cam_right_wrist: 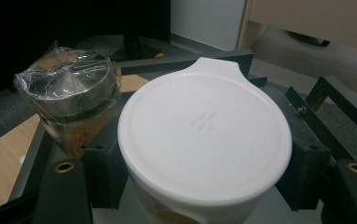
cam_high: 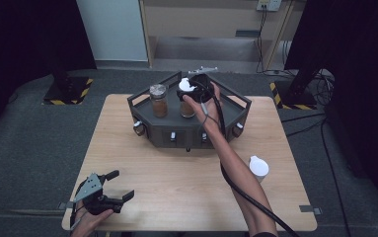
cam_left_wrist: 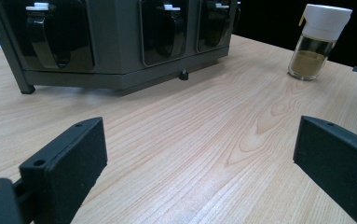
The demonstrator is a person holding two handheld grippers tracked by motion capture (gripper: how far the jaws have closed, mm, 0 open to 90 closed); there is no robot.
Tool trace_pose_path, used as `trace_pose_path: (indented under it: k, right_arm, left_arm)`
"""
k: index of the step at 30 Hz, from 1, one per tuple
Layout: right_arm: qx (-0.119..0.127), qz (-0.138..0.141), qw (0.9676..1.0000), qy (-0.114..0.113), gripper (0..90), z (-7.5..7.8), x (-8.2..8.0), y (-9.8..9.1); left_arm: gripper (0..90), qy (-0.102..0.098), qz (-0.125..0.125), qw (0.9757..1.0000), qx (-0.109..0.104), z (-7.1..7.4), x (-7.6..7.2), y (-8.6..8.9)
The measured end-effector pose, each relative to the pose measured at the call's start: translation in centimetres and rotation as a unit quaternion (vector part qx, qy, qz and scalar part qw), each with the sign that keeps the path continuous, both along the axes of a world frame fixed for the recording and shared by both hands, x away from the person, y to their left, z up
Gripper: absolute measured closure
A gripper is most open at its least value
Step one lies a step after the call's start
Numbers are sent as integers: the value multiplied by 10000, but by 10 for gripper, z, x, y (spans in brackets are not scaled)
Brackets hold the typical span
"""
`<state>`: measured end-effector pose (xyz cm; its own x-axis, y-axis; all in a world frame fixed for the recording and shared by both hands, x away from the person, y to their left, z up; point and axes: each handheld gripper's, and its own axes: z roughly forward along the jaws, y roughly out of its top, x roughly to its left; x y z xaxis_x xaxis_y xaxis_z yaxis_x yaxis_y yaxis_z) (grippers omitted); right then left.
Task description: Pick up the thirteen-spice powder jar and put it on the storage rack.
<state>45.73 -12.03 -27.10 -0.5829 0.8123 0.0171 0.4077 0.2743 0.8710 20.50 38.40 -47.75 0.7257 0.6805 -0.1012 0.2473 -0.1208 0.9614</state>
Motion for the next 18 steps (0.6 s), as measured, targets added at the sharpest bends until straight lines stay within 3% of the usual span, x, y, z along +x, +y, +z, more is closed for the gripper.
trace_pose_path:
  k: [8,18]
  right_arm:
    - [138,-26,9996,-264,107,2,-10,-5]
    - [79,119,9978,-648,65,28,-34,-22]
  left_arm:
    - [14,-4,-4,10000,0,0,0,0]
    - [14,-3,-6,10000,23,0,0,-1]
